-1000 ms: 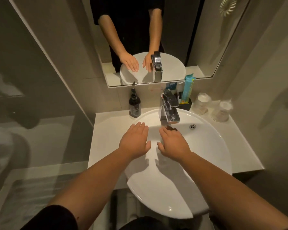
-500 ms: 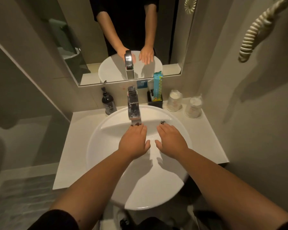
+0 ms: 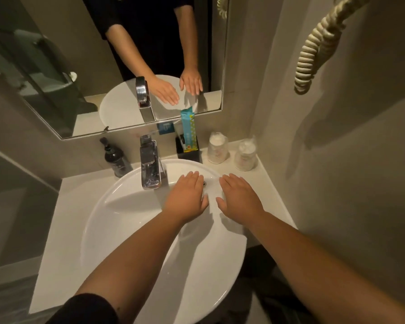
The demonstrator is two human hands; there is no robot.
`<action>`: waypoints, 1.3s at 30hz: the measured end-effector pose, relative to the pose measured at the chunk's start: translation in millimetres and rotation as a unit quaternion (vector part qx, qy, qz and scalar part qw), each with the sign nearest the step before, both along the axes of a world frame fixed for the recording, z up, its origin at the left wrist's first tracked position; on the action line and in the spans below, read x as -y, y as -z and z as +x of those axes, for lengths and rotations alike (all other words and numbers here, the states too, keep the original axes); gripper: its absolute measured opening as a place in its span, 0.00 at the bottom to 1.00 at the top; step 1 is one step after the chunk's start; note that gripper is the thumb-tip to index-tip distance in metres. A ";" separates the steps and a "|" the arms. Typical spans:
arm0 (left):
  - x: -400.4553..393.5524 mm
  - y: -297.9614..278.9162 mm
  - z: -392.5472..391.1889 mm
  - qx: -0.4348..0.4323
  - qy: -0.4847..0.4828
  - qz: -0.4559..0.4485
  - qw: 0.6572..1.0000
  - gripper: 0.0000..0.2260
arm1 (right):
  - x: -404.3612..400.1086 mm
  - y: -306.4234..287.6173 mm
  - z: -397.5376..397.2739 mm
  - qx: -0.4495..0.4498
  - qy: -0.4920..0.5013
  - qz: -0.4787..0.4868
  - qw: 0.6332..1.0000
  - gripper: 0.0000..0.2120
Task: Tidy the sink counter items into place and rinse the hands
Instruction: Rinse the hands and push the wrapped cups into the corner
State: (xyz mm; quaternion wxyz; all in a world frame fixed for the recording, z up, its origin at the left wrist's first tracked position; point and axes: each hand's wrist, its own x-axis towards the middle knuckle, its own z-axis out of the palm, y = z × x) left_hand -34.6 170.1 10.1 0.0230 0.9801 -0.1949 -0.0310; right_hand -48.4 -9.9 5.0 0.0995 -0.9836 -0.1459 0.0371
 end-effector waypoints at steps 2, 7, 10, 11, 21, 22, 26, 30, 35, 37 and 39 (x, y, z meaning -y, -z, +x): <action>-0.4 5.8 15.2 -0.007 0.011 -0.001 1.000 0.28 | 4.0 3.3 9.3 -0.005 0.009 0.005 1.000 0.30; -4.2 19.5 58.7 0.002 0.035 -0.012 0.999 0.29 | 8.5 11.9 37.6 -0.007 0.037 0.029 0.999 0.29; -7.6 28.4 80.0 0.008 0.050 -0.017 0.999 0.29 | 9.1 10.3 58.5 0.001 0.051 0.054 0.997 0.29; -9.2 32.1 85.6 0.008 0.056 -0.014 0.998 0.30 | 9.2 8.7 66.4 0.003 0.058 0.064 0.996 0.29; -26.5 69.4 108.2 0.061 0.123 0.027 0.990 0.30 | 3.5 -7.2 194.1 -0.007 0.003 0.010 1.000 0.33; -26.4 69.9 108.4 0.066 0.124 0.030 0.990 0.30 | 1.2 -4.8 205.1 -0.026 -0.006 -0.019 0.999 0.33; -26.6 71.4 108.1 0.078 0.125 0.035 0.988 0.30 | -5.3 7.3 224.8 -0.071 -0.035 -0.085 0.993 0.28; -26.6 72.9 107.9 0.092 0.126 0.034 0.987 0.29 | -7.7 14.0 227.5 -0.065 -0.040 -0.062 0.995 0.28; -25.6 72.9 107.4 0.093 0.123 0.031 0.988 0.29 | -10.4 18.4 230.7 -0.049 -0.044 -0.048 0.997 0.28; -25.5 73.1 107.5 0.091 0.121 0.035 0.988 0.29 | -10.4 20.0 231.0 -0.045 -0.042 -0.043 0.997 0.29; -25.8 72.6 107.5 0.088 0.119 0.040 0.988 0.29 | -9.6 21.7 230.2 -0.043 -0.042 -0.038 0.997 0.29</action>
